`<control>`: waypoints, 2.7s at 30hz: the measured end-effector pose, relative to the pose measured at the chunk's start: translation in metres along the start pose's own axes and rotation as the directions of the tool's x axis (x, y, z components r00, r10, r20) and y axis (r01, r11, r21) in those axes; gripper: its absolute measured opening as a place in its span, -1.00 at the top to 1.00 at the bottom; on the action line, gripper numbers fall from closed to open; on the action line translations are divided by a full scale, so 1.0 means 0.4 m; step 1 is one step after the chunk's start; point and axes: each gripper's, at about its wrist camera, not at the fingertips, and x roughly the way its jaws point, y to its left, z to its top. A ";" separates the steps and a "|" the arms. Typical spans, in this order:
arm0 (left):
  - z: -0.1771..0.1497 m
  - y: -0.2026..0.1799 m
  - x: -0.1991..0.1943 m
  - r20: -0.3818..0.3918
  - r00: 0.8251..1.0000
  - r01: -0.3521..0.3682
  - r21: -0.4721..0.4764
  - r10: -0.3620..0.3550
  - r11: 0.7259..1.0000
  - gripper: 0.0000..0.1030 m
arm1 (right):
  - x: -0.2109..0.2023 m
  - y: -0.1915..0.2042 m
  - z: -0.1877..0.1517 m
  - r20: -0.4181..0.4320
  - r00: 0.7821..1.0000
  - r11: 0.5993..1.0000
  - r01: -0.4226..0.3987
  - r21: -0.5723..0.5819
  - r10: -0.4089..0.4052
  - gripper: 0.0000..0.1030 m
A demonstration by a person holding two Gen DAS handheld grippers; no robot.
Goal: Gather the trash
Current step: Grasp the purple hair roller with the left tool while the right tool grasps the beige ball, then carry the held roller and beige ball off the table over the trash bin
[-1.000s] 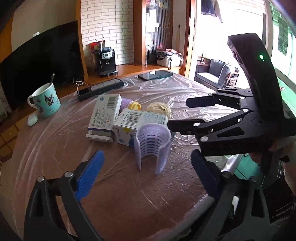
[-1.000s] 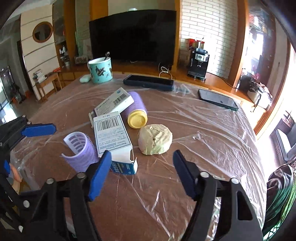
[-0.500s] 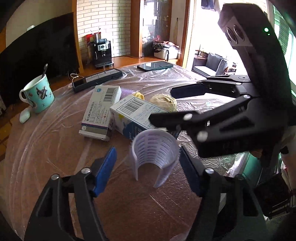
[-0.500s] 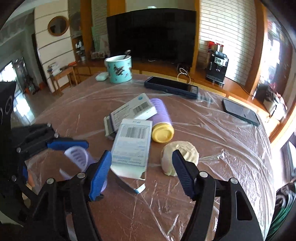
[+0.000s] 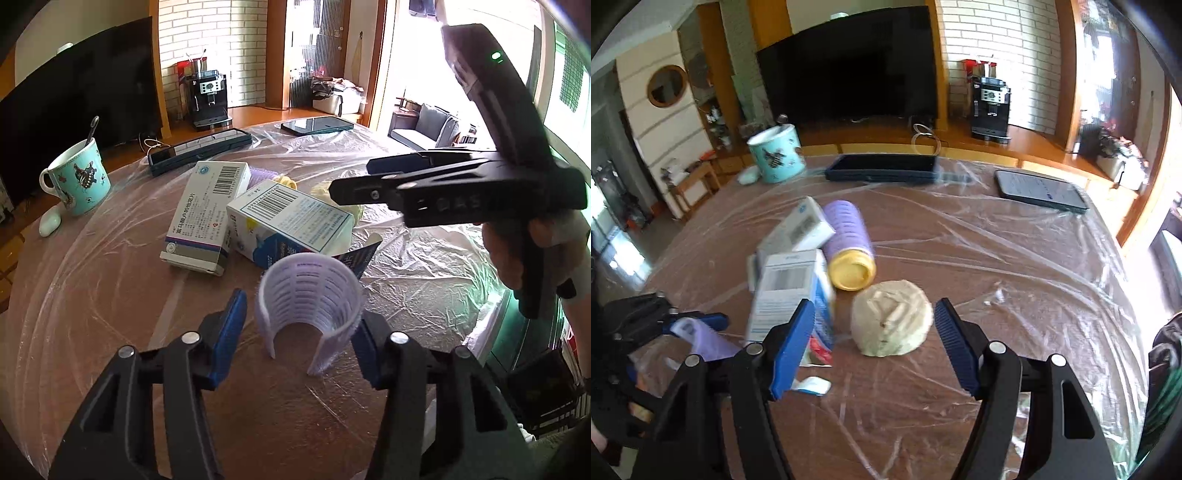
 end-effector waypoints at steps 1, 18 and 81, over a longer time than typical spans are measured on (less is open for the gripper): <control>0.000 0.000 0.000 -0.001 1.000 -0.003 -0.001 0.003 1.000 -0.05 | 0.009 -0.002 0.000 -0.011 1.000 1.000 0.012 0.006 -0.012 -0.31; 0.000 0.016 0.005 -0.021 0.999 -0.031 -0.031 0.030 0.999 -0.05 | 0.105 -0.002 0.022 -0.161 0.986 0.999 0.045 0.013 -0.042 0.00; -0.122 -0.001 -0.166 0.012 0.999 -0.039 -0.141 0.041 0.989 0.15 | -0.206 0.137 -0.195 -0.026 0.987 0.987 -0.158 0.016 0.158 0.01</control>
